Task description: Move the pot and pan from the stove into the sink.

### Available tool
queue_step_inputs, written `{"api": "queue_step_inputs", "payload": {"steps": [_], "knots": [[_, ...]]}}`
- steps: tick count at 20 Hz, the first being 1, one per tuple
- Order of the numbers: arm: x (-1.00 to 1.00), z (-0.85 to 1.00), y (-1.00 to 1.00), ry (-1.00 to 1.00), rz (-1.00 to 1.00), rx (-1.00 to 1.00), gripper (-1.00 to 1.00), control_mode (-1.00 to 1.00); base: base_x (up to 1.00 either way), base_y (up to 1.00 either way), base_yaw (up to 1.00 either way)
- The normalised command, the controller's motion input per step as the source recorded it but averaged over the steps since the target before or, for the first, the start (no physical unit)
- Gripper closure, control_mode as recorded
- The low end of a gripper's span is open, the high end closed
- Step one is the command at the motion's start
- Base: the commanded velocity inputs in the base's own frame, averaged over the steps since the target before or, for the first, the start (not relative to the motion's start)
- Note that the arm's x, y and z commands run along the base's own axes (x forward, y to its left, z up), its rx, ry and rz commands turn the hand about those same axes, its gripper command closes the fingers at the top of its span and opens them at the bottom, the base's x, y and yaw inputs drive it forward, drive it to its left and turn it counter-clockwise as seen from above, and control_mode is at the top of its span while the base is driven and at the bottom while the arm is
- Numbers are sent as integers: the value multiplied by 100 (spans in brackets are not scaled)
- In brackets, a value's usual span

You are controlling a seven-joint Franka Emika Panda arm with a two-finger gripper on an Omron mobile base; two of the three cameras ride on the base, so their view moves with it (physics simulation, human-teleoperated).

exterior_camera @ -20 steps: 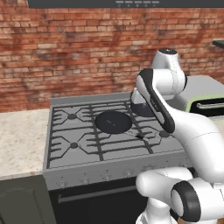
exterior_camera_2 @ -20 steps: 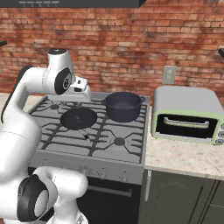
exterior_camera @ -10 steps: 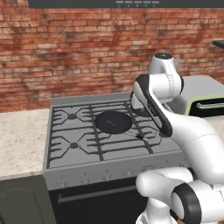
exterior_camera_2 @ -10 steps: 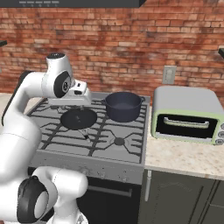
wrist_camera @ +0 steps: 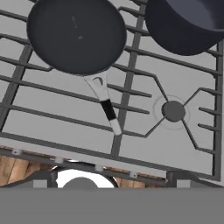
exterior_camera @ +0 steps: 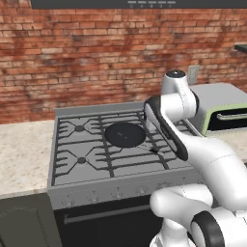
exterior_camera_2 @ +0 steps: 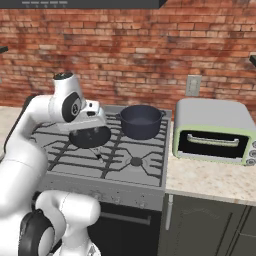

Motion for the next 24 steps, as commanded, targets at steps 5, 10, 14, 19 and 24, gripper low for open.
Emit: {"api": "queue_step_inputs", "payload": {"steps": [5,10,14,19,24], "knots": [[16,-34,-4,0,3,0,-100,-100,0,0,0],[19,-38,-2,0,3,0,-100,-100,0,0,0],[23,-37,0,1,2,0,-100,-100,0,0,0],[26,-35,0,1,0,0,-100,-100,0,0,0],[21,-38,0,2,0,0,-100,-100,0,0,0]]}}
